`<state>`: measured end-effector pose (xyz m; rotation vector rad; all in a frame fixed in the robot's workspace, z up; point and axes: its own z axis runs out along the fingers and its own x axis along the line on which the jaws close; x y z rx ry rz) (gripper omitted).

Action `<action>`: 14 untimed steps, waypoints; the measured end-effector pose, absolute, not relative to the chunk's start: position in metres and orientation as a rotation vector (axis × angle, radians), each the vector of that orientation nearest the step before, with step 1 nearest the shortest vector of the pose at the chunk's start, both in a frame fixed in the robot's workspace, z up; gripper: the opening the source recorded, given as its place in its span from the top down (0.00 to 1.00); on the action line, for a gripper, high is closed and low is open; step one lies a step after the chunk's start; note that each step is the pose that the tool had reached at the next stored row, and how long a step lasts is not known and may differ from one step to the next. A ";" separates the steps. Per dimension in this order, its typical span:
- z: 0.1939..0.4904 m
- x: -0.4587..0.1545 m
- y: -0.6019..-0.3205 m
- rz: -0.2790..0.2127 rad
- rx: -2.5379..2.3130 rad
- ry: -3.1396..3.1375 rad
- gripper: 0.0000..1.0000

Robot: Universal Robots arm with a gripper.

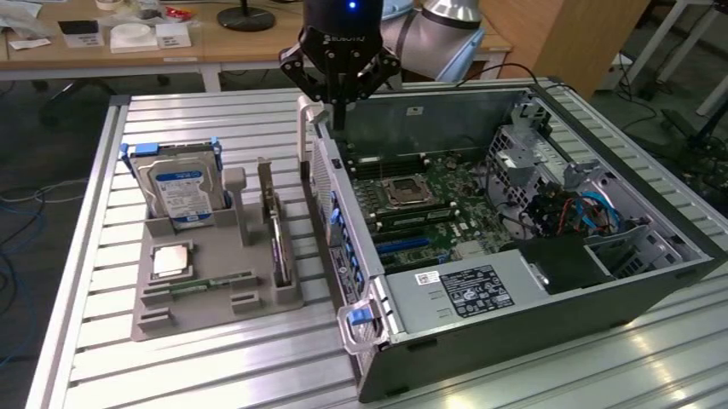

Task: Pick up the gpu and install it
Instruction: 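Reach for the gpu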

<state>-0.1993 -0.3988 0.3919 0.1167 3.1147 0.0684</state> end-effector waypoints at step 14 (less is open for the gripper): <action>0.392 -0.216 -0.399 0.068 0.117 3.115 0.89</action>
